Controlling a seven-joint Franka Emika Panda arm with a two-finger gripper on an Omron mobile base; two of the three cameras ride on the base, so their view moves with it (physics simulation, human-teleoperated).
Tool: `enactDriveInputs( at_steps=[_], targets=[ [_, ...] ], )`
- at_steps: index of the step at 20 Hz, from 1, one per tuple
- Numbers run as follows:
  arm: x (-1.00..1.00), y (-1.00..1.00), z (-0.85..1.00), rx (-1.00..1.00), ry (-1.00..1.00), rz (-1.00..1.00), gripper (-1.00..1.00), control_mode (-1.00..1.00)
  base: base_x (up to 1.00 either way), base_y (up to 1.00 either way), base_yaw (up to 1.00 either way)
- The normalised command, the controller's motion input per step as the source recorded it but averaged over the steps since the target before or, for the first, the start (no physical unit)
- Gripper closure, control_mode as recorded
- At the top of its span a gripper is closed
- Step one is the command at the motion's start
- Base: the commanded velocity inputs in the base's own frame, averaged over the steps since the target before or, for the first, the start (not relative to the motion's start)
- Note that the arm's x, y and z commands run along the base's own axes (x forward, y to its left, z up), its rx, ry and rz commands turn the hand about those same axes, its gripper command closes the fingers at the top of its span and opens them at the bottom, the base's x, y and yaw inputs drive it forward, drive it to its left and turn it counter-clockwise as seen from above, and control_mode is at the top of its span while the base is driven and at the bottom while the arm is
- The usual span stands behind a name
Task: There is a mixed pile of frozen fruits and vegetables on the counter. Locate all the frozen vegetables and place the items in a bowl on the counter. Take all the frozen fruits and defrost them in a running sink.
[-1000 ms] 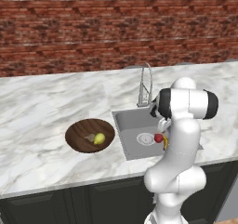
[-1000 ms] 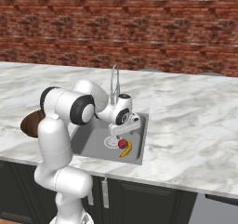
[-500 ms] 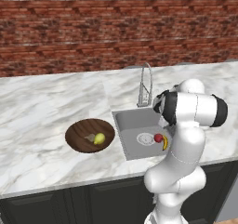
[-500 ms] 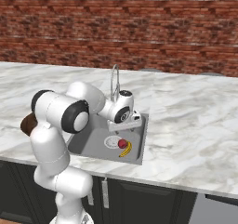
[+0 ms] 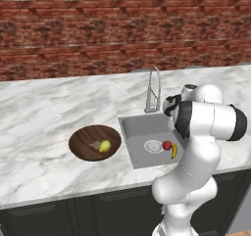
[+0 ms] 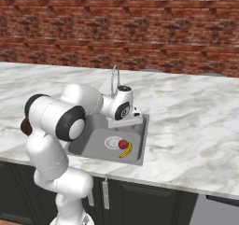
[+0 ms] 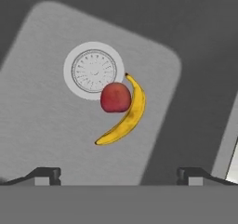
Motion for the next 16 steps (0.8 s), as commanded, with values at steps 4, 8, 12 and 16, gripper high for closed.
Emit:
enactDriveInputs(
  at_steps=[4, 8, 12, 16],
  targets=[
    [-0.08, -0.02, 0.22, 0.04, 0.0, -0.2, -1.0, -1.0, 0.0, 0.0, 0.0],
    [-0.12, -0.01, 0.36, 0.04, 0.0, -0.15, -1.0, -1.0, 0.0, 0.0, 0.0],
    [-0.21, 0.0, 0.4, 0.02, -0.04, -0.11, -1.0, -1.0, 0.0, 0.0, 0.0],
    [-0.22, 0.0, 0.45, 0.0, -0.06, -0.07, -1.0, -1.0, 0.0, 0.0, 0.0]
  ],
)
